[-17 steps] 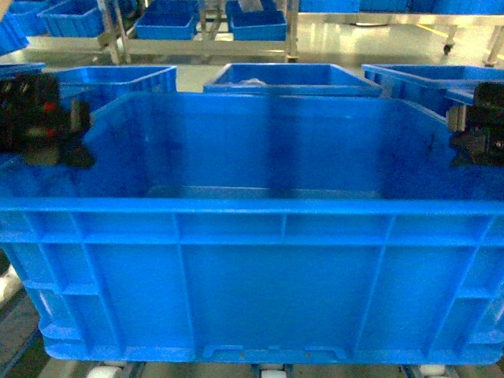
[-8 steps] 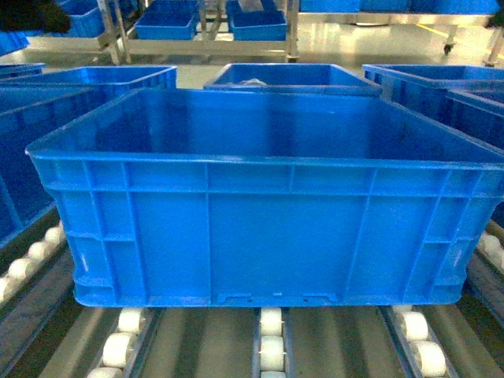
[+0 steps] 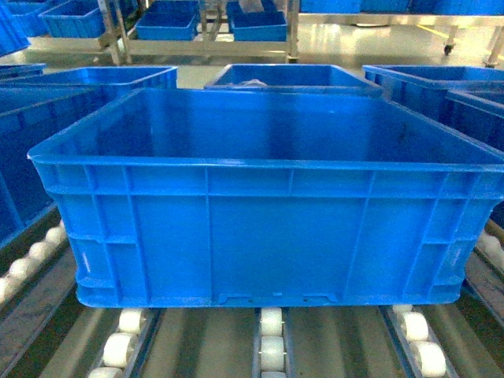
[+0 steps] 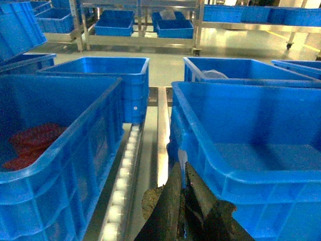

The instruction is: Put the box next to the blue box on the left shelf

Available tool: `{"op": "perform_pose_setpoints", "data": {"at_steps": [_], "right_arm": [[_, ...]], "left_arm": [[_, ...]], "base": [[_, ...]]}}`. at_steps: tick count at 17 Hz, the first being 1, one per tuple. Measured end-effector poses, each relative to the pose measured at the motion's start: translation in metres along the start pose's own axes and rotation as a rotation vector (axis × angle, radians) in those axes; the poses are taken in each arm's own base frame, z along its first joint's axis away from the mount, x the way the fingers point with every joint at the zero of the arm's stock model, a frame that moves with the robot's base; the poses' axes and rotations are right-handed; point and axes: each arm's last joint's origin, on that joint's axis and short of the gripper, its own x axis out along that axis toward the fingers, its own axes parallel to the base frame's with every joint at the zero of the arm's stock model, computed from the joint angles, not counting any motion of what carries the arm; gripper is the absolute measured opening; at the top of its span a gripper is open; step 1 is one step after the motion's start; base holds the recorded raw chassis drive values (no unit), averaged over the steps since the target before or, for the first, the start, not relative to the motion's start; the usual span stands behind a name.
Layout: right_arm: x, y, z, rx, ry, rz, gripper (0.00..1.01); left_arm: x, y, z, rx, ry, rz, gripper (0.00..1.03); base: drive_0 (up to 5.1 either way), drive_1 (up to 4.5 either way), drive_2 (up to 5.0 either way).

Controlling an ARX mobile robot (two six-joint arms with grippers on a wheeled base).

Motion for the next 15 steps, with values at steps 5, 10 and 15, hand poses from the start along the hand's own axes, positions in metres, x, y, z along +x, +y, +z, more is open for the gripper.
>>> {"op": "perform_pose_setpoints", "data": {"at_steps": [5,10,15], "right_arm": [[-0.032,-0.002,-0.011,0.001,0.0,-0.006,0.02],[-0.053,-0.002,-0.019,0.0,-0.017,-0.006,0.02],[-0.067,-0.002,-0.016,0.0,-0.019,-0.006,0.02]], "left_arm": [[-0.03,0.006,-0.013,0.0,-0.002,0.016,0.02],[-0.047,0.005,-0.022,0.0,-0.008,0.016,0.02],[-0.062,0.005,-0.018,0.001,-0.033,0.015,0.02]], "base": [[0.0,0.0,0.0],[0.0,0.0,0.0],[0.0,0.0,0.0]]}}
